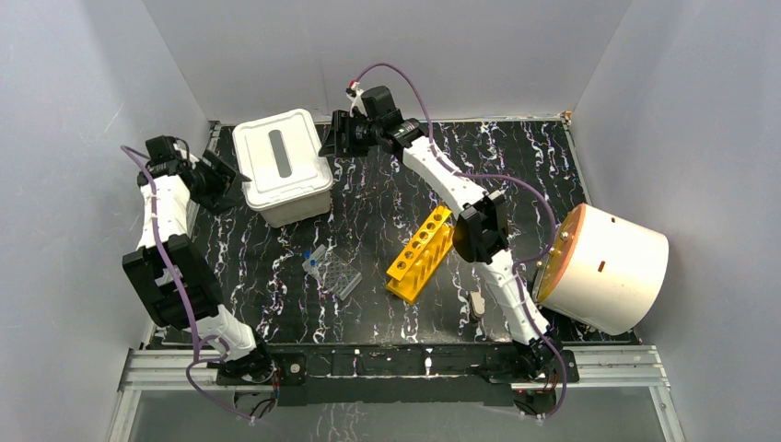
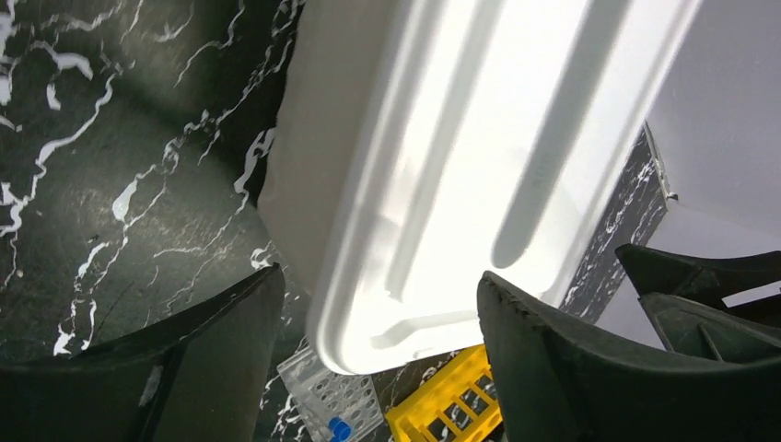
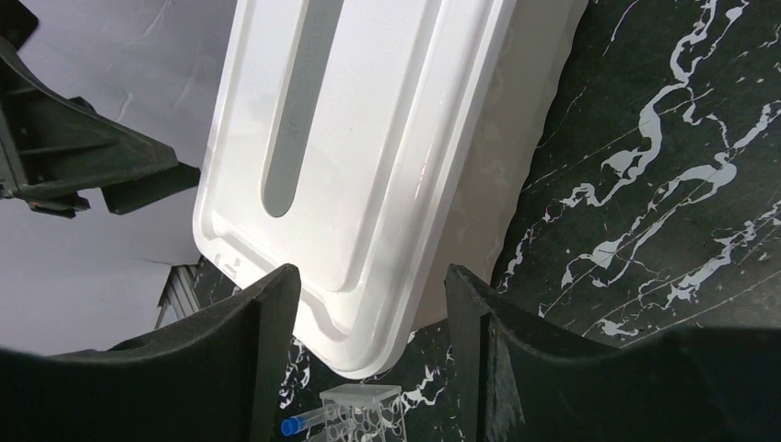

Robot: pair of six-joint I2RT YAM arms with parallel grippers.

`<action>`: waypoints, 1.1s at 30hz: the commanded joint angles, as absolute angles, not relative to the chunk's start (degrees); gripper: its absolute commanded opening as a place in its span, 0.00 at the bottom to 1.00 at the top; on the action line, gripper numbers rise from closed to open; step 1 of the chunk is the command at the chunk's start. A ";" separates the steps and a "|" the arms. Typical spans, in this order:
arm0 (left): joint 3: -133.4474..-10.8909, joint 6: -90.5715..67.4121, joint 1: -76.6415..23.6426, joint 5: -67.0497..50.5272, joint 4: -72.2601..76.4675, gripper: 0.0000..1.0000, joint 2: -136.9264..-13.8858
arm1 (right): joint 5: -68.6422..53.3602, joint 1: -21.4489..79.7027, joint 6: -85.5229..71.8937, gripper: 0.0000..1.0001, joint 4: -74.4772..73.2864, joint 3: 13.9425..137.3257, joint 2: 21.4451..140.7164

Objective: Organize the chemistry lab equipment

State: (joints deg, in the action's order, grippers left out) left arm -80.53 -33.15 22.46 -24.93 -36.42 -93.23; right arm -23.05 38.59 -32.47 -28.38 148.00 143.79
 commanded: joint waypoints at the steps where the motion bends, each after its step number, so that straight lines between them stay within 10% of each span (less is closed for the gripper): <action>1: -86.98 -28.81 19.55 -20.91 -40.72 0.78 -89.84 | -21.72 37.89 -29.42 0.69 -26.60 148.10 134.14; 7: -88.82 -24.68 12.32 -18.04 -41.65 0.98 -85.28 | -12.28 36.63 -23.55 0.71 -31.76 138.04 122.60; 33: -84.64 -28.76 4.23 -6.06 -40.65 0.98 -60.23 | 25.65 20.88 -21.16 0.77 -45.14 95.74 76.60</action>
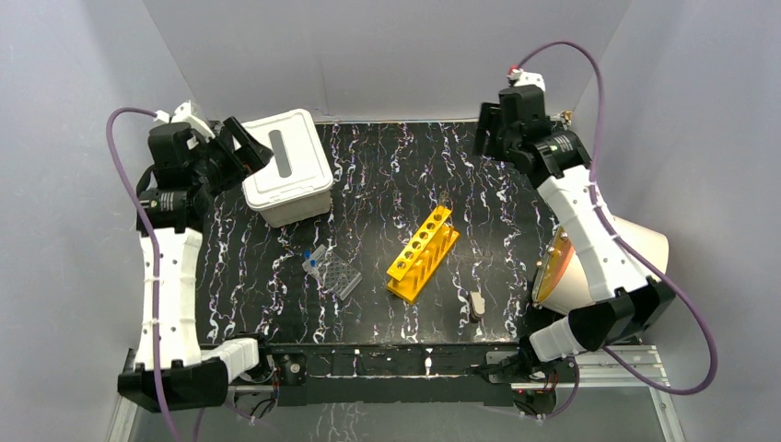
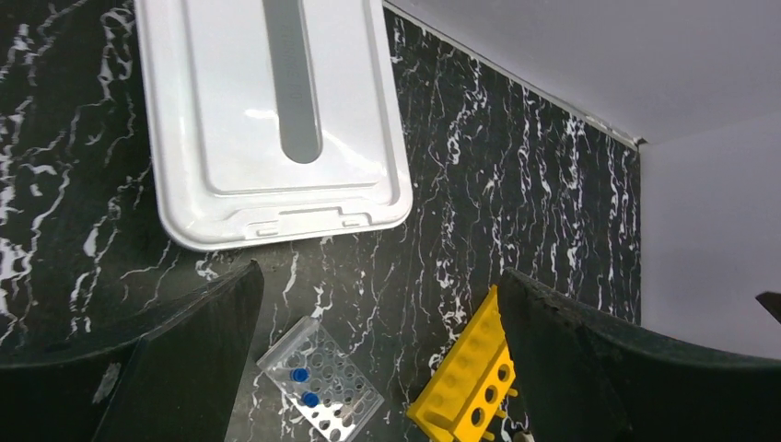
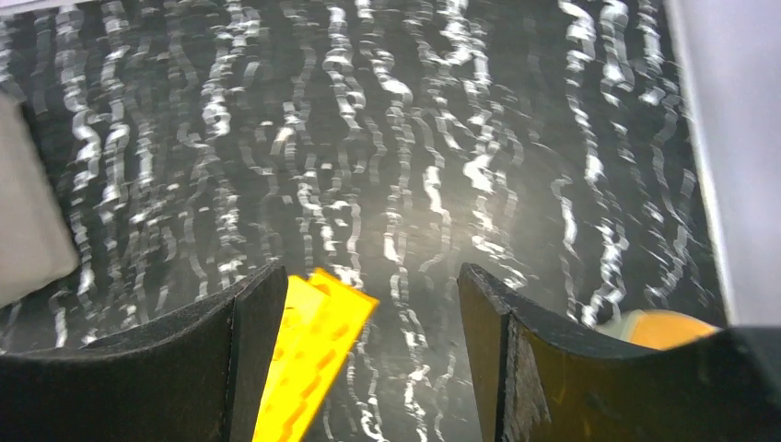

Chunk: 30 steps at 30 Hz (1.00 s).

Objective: Organize the chemistry lab equipment

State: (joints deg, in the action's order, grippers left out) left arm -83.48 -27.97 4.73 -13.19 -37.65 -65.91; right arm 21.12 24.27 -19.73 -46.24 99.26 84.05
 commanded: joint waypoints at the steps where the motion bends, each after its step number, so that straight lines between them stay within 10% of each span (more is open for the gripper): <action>1: -84.57 -28.80 4.25 -4.69 -41.22 0.98 -58.51 | 27.46 20.64 -20.94 0.78 -44.80 93.97 74.63; 8: -90.25 -25.64 4.22 3.00 -52.44 0.98 -52.11 | 33.32 20.47 -18.31 0.98 -44.49 89.04 64.34; 30: -90.17 -26.64 4.22 5.19 -60.90 0.98 -50.00 | 31.04 20.51 -16.36 0.99 -41.64 84.72 56.44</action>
